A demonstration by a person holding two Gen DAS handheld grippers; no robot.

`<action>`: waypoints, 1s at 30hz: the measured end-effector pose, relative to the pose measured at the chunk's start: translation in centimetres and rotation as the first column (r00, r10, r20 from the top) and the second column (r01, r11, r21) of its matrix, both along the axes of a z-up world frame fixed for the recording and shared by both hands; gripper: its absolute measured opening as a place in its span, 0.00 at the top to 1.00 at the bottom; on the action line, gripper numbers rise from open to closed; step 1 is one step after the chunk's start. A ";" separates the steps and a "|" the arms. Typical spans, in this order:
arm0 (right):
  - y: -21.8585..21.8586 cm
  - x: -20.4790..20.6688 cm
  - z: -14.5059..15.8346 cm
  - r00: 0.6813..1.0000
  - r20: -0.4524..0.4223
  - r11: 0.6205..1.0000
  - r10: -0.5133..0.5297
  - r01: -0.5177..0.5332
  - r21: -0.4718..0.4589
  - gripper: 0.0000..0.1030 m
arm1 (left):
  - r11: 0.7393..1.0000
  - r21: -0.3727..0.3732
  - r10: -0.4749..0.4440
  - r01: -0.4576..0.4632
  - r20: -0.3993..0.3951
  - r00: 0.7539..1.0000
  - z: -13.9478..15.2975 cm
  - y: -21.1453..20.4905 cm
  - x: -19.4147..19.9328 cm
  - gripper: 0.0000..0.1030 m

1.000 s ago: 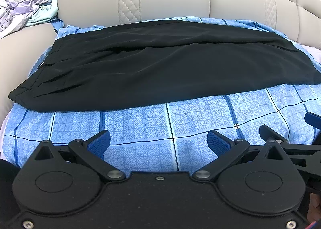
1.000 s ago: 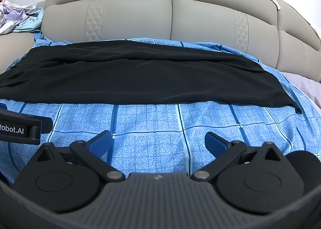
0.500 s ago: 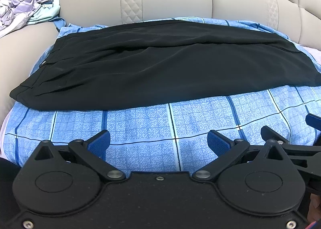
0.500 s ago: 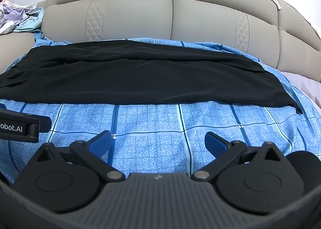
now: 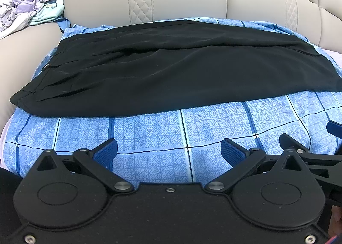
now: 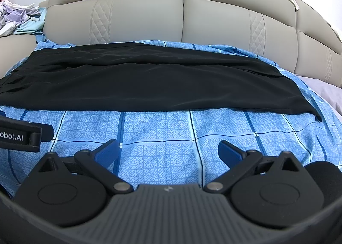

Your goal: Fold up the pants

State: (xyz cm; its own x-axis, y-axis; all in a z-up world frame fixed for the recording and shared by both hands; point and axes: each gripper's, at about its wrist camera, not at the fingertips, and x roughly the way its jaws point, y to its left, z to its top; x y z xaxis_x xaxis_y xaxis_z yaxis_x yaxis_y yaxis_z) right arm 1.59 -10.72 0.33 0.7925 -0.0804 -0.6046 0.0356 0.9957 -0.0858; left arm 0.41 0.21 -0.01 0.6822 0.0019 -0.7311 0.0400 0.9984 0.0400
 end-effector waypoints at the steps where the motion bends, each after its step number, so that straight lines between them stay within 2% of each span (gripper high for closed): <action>1: 0.0 0.0 0.0 1.000 0.000 1.000 -0.001 0.001 -0.001 0.00 | 1.000 0.001 0.000 0.000 0.001 1.000 0.0 0.0 0.0 0.00; 21: -0.5 0.8 -0.5 1.000 -0.008 1.000 -0.007 0.007 0.000 0.00 | 1.000 -0.001 0.005 -0.005 -0.010 1.000 -0.4 0.1 0.8 0.00; 30: -1.0 2.1 -1.0 0.999 -0.027 1.000 -0.019 0.020 0.022 0.00 | 1.000 0.012 0.006 -0.006 -0.007 1.000 -0.5 0.1 2.4 0.00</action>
State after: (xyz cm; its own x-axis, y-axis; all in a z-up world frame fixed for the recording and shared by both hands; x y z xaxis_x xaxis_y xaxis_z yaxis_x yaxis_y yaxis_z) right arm 3.66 -11.70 -0.63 0.7746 -0.0821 -0.6271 0.0530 0.9965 -0.0650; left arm 2.77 0.35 -0.49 0.6768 0.0149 -0.7360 0.0342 0.9981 0.0517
